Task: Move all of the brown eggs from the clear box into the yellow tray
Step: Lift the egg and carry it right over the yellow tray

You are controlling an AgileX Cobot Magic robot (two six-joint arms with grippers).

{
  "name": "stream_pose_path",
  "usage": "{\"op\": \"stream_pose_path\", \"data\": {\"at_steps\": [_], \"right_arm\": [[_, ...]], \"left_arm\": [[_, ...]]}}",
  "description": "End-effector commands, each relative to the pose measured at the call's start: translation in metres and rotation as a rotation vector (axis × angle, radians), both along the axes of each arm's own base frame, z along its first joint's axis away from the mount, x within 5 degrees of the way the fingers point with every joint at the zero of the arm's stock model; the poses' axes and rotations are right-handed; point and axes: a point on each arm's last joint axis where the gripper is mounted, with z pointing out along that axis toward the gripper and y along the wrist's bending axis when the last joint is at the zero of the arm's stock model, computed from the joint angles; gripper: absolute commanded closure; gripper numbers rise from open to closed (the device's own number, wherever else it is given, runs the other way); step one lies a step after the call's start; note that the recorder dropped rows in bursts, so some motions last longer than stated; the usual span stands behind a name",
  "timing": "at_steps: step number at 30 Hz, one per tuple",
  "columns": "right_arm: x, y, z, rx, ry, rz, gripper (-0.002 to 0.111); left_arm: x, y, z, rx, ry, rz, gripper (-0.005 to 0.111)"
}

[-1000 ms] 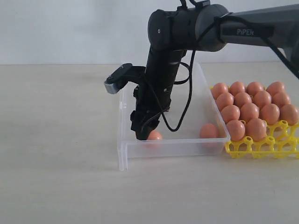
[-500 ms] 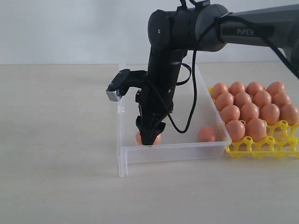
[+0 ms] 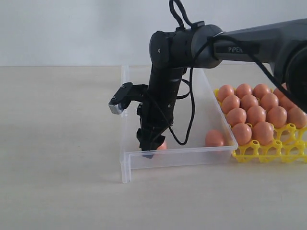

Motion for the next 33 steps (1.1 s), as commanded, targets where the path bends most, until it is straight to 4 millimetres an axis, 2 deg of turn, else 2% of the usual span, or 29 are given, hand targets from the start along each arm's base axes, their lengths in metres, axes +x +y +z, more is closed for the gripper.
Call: {"op": "stream_pose_path", "data": {"at_steps": [1, 4, 6, 8, 9, 10, 14, 16, 20, 23, 25, 28, 32, 33], "right_arm": [[0.001, 0.001, -0.012, -0.007, 0.016, 0.004, 0.052], [0.001, 0.001, -0.023, -0.017, 0.042, -0.005, 0.052], [0.002, 0.001, -0.026, -0.022, 0.044, -0.022, 0.057], [0.004, 0.003, -0.026, -0.011, 0.026, -0.066, 0.077], [0.006, 0.004, -0.025, 0.002, 0.009, -0.105, 0.097], [0.008, 0.005, -0.024, 0.011, 0.0, -0.15, 0.109], [0.018, 0.01, -0.023, 0.073, -0.051, -0.396, 0.109], [0.031, 0.015, -0.016, 0.174, -0.156, -0.481, 0.109], [0.055, 0.012, 0.017, 0.29, -0.458, -0.567, 0.109], [0.07, -0.011, 0.043, 0.174, -0.752, -0.679, 0.109], [0.069, -0.017, 0.053, 0.212, -0.831, -0.712, 0.109], [0.05, -0.023, 0.071, 0.377, -0.889, -0.66, 0.109], [0.026, -0.071, 0.095, 0.489, -0.909, -0.734, 0.109], [0.021, -0.084, 0.097, 0.501, -0.897, -0.809, 0.109]], "left_arm": [[0.0, 0.0, -0.001, -0.003, 0.001, -0.001, 0.103], [0.0, 0.0, -0.001, -0.003, 0.001, -0.001, 0.103], [0.0, 0.0, -0.001, -0.003, 0.001, -0.001, 0.103], [0.0, 0.0, -0.001, -0.003, 0.001, -0.001, 0.103], [0.0, 0.0, -0.001, -0.003, 0.001, -0.001, 0.103], [0.0, 0.0, -0.001, -0.003, 0.001, -0.001, 0.103], [0.0, 0.0, -0.001, -0.003, 0.001, -0.001, 0.103], [0.0, 0.0, -0.001, -0.003, 0.001, -0.001, 0.103], [0.0, 0.0, -0.001, -0.003, 0.001, -0.001, 0.103], [0.0, 0.0, -0.001, -0.003, 0.001, -0.001, 0.103], [0.0, 0.0, -0.001, -0.003, 0.001, -0.001, 0.103], [0.0, 0.0, -0.001, -0.003, 0.001, -0.001, 0.103], [0.0, 0.0, -0.001, -0.003, 0.001, -0.001, 0.103], [0.0, 0.0, -0.001, -0.003, 0.001, -0.001, 0.103]]}}
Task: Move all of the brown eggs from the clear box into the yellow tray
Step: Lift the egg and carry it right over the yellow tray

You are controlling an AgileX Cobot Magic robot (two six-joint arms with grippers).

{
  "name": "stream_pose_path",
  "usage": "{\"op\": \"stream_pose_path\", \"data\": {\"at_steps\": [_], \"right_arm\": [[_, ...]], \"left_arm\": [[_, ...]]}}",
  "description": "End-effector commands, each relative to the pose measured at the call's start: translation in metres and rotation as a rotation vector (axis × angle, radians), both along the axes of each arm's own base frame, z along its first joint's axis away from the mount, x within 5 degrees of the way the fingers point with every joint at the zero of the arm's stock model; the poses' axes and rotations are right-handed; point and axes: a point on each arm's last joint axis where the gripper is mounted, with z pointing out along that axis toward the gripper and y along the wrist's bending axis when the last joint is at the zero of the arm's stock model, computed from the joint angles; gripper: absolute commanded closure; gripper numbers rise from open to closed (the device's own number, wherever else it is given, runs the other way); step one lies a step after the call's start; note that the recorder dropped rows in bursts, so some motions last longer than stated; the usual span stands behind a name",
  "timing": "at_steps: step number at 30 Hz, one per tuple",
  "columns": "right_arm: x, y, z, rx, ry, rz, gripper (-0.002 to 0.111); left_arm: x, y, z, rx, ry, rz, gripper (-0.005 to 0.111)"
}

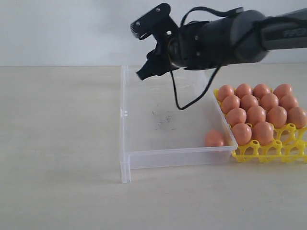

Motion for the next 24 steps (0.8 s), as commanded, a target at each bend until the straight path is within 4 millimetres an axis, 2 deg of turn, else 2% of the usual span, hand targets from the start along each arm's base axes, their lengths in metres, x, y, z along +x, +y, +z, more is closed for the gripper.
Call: {"op": "stream_pose_path", "data": {"at_steps": [1, 5, 7, 9, 12, 14, 17, 19, 21, 23, 24], "right_arm": [[-0.02, -0.058, 0.025, 0.124, -0.027, -0.132, 0.109], [-0.041, -0.114, 0.031, 0.136, -0.012, -0.245, 0.109], [-0.047, -0.135, 0.034, 0.234, 0.013, -0.323, 0.109], [-0.054, -0.146, 0.032, 0.266, 0.068, -0.263, 0.109], [-0.066, -0.148, 0.024, 0.306, 0.196, -0.024, 0.109], [-0.081, -0.142, 0.017, 0.311, 0.264, 0.252, 0.109], [-0.109, -0.129, 0.017, 0.388, 0.222, 0.684, 0.109], [-0.121, -0.123, 0.019, 0.465, 0.186, 0.872, 0.109], [-0.121, -0.121, 0.02, 0.521, 0.164, 0.913, 0.109], [-0.116, -0.121, 0.02, 0.556, 0.114, 0.887, 0.109], [-0.112, -0.12, 0.024, 0.625, 0.033, 0.83, 0.109]], "left_arm": [[0.0, 0.0, -0.001, -0.003, 0.001, -0.001, 0.103], [0.0, 0.0, -0.001, -0.003, 0.001, -0.001, 0.103], [0.0, 0.0, -0.001, -0.003, 0.001, -0.001, 0.103], [0.0, 0.0, -0.001, -0.003, 0.001, -0.001, 0.103], [0.0, 0.0, -0.001, -0.003, 0.001, -0.001, 0.103], [0.0, 0.0, -0.001, -0.003, 0.001, -0.001, 0.103], [0.0, 0.0, -0.001, -0.003, 0.001, -0.001, 0.103], [0.0, 0.0, -0.001, -0.003, 0.001, -0.001, 0.103], [0.0, 0.0, -0.001, -0.003, 0.001, -0.001, 0.103], [0.0, 0.0, -0.001, -0.003, 0.001, -0.001, 0.103], [0.0, 0.0, -0.001, -0.003, 0.001, -0.001, 0.103]]}}
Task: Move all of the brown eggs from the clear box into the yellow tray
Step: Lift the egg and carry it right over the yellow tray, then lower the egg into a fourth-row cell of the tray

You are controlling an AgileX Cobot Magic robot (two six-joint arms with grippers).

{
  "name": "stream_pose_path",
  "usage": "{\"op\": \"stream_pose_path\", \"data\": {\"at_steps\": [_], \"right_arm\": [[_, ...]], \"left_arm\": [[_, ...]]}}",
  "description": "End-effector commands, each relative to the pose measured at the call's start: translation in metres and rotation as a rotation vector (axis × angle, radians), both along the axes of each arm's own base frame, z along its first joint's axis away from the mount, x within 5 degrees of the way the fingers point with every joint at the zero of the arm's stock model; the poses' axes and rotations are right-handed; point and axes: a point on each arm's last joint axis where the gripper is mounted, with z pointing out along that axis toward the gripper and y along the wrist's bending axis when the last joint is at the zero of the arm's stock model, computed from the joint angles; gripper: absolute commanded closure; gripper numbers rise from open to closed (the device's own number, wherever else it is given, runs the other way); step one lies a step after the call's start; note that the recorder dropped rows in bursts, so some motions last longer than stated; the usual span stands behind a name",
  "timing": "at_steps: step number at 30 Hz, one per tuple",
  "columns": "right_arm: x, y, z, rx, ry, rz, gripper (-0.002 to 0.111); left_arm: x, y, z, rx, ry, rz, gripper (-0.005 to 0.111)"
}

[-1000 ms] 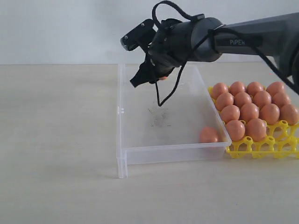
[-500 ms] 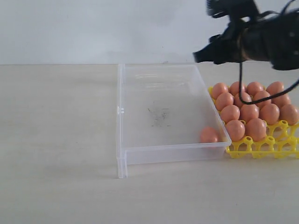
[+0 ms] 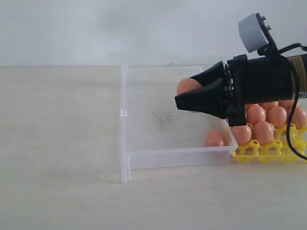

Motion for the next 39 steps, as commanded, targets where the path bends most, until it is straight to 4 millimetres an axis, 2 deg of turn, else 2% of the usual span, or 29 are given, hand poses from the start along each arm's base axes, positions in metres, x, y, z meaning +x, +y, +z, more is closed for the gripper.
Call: {"op": "stream_pose_path", "data": {"at_steps": [1, 3, 4, 5, 6, 7, 9, 12, 14, 15, 17, 20, 23, 28, 36, 39], "right_arm": [[0.01, 0.0, 0.01, 0.224, -0.106, -0.133, 0.109], [0.018, -0.009, 0.012, 0.354, -0.164, -0.336, 0.109], [0.023, -0.021, 0.01, 0.42, -0.217, -0.516, 0.109], [0.024, -0.027, 0.008, 0.43, -0.255, -0.604, 0.109], [0.026, -0.04, 0.002, 0.412, -0.312, -0.765, 0.109], [0.027, -0.051, -0.014, 0.309, -0.288, -0.906, 0.109], [0.026, -0.057, -0.039, 0.159, -0.2, -0.984, 0.109], [0.021, -0.061, -0.064, 0.13, -0.06, -1.018, 0.109], [0.007, -0.076, -0.079, 0.271, 0.044, -1.11, 0.109], [-0.011, -0.09, -0.088, 0.317, 0.065, -1.163, 0.109], [-0.029, -0.104, -0.099, 0.277, 0.114, -1.231, 0.109], [-0.049, -0.119, -0.112, 0.21, 0.159, -1.294, 0.109], [-0.058, -0.122, -0.116, 0.194, 0.192, -1.276, 0.109], [-0.059, -0.117, -0.116, 0.198, 0.215, -1.207, 0.109], [-0.057, -0.12, -0.126, 0.17, 0.243, -1.241, 0.109], [-0.051, -0.121, -0.13, 0.154, 0.234, -1.241, 0.109]], "left_arm": [[0.0, 0.0, -0.001, -0.003, 0.001, -0.001, 0.103], [0.0, 0.0, -0.001, -0.003, 0.001, -0.001, 0.103], [0.0, 0.0, -0.001, -0.003, 0.001, -0.001, 0.103], [0.0, 0.0, -0.001, -0.003, 0.001, -0.001, 0.103], [0.0, 0.0, -0.001, -0.003, 0.001, -0.001, 0.103], [0.0, 0.0, -0.001, -0.003, 0.001, -0.001, 0.103], [0.0, 0.0, -0.001, -0.003, 0.001, -0.001, 0.103], [0.0, 0.0, -0.001, -0.003, 0.001, -0.001, 0.103], [0.0, 0.0, -0.001, -0.003, 0.001, -0.001, 0.103], [0.0, 0.0, -0.001, -0.003, 0.001, -0.001, 0.103], [0.0, 0.0, -0.001, -0.003, 0.001, -0.001, 0.103], [0.0, 0.0, -0.001, -0.003, 0.001, -0.001, 0.103], [0.0, 0.0, -0.001, -0.003, 0.001, -0.001, 0.103], [0.0, 0.0, -0.001, -0.003, 0.001, -0.001, 0.103], [0.0, 0.0, -0.001, -0.003, 0.001, -0.001, 0.103], [0.0, 0.0, -0.001, -0.003, 0.001, -0.001, 0.103]]}}
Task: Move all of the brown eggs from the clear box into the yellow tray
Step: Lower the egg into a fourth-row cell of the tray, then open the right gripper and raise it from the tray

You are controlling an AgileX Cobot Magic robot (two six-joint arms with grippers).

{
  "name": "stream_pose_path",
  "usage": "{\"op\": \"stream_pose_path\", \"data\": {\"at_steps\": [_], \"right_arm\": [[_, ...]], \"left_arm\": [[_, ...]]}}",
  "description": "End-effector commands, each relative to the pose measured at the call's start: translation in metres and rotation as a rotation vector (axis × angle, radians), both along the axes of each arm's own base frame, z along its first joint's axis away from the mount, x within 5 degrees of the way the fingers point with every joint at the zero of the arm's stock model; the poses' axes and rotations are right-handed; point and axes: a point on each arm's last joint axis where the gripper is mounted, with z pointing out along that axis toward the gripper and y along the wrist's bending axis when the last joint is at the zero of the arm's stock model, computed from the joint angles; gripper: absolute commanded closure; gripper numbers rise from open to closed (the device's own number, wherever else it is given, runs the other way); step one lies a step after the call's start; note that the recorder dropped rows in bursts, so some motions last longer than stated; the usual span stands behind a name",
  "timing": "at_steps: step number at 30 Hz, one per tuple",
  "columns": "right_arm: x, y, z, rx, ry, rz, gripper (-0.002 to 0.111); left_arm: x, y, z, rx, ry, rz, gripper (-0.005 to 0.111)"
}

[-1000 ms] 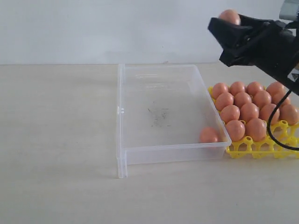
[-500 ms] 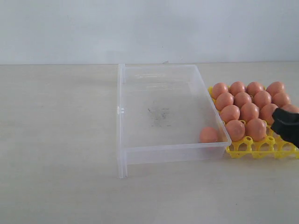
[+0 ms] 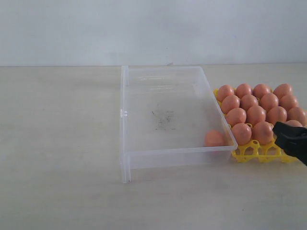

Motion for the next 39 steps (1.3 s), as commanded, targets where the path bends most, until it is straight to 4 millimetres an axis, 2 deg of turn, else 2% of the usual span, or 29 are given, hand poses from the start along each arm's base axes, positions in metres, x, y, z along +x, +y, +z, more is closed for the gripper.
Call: {"op": "stream_pose_path", "data": {"at_steps": [1, 10, 19, 24, 32, 39], "right_arm": [[0.01, -0.004, -0.004, -0.027, -0.013, -0.007, 0.109], [0.028, -0.007, -0.015, -0.118, -0.022, 0.016, 0.109], [0.03, -0.014, -0.016, -0.194, -0.031, -0.033, 0.109], [0.029, -0.014, -0.021, -0.191, -0.014, -0.032, 0.109], [0.045, -0.01, -0.034, -0.136, 0.004, 0.021, 0.109], [0.046, -0.017, -0.035, -0.129, 0.015, -0.055, 0.108]], "left_arm": [[0.0, 0.0, -0.001, -0.003, 0.001, -0.001, 0.103], [0.0, 0.0, -0.001, -0.003, 0.001, -0.001, 0.103], [0.0, 0.0, -0.001, -0.003, 0.001, -0.001, 0.103], [0.0, 0.0, -0.001, -0.003, 0.001, -0.001, 0.103], [0.0, 0.0, -0.001, -0.003, 0.001, -0.001, 0.103], [0.0, 0.0, -0.001, -0.003, 0.001, -0.001, 0.103]]}}
